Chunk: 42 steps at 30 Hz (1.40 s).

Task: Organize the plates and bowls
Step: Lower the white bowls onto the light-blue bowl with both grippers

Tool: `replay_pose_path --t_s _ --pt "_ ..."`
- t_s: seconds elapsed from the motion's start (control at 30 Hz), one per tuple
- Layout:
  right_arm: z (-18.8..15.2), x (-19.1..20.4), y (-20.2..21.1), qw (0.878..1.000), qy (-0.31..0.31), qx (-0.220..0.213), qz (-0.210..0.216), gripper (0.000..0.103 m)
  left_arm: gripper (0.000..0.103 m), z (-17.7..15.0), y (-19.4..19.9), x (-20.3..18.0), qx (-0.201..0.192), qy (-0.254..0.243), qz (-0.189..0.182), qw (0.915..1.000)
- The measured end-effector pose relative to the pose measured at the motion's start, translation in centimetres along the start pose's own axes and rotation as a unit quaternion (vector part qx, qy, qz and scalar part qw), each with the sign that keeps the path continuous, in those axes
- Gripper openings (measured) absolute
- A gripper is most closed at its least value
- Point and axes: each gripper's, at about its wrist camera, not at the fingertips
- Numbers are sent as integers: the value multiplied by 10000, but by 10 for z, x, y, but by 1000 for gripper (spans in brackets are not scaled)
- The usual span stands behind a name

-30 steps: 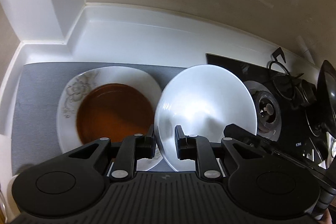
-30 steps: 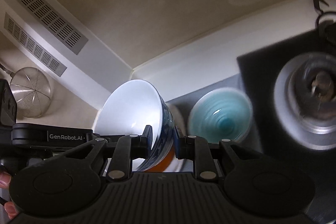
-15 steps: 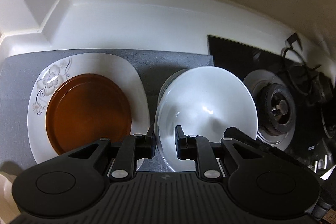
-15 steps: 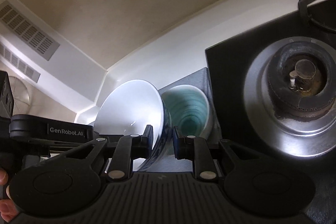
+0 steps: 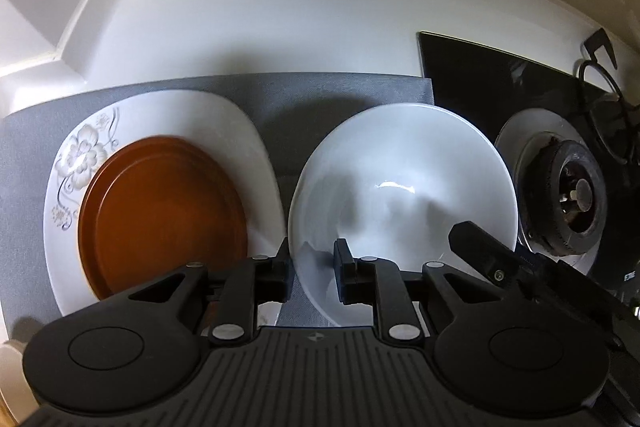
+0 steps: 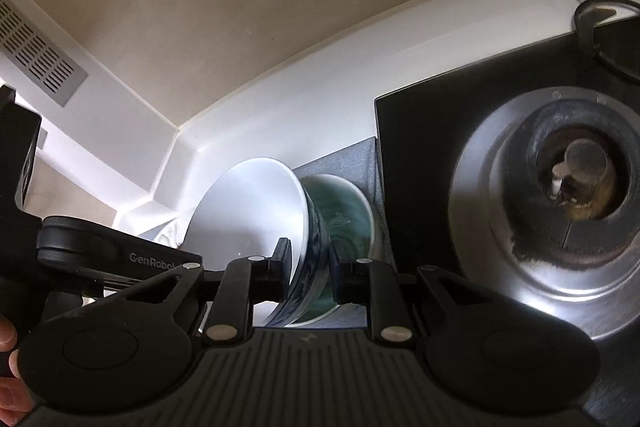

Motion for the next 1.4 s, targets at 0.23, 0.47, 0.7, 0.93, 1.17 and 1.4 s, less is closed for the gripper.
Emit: replay_pose_path --t_s 0.23,0.47,0.7,0.93,1.17,1.4 --pt "6 -7 -9 9999 14 66 -118 21 24 2 -15 -2 80 103 -8 9999" --pt "8 -4 -16 9995 218 128 -212 21 26 2 -25 3 187 192 -87 9996" --pt "11 11 -25 9938 1025 146 -412 20 31 -2 -30 10 94 128 -215 9996" --pt "21 15 -27 9892 1364 447 -309 27 31 -7 -27 20 132 533 -375 9978" --pt "29 21 -16 9827 1690 689 -299 30 24 -14 -21 15 75 544 -313 9980" --pt "27 18 -8 9816 1751 708 -278 30 22 -19 -19 21 12 590 -438 9973"
Point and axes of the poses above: each gripper's, at about its wrist camera, not at the fingertips, and y roughly against the way its jaws point, x to its left, z to its top, and after that the axes turned 5 degrees about -z, right-handed
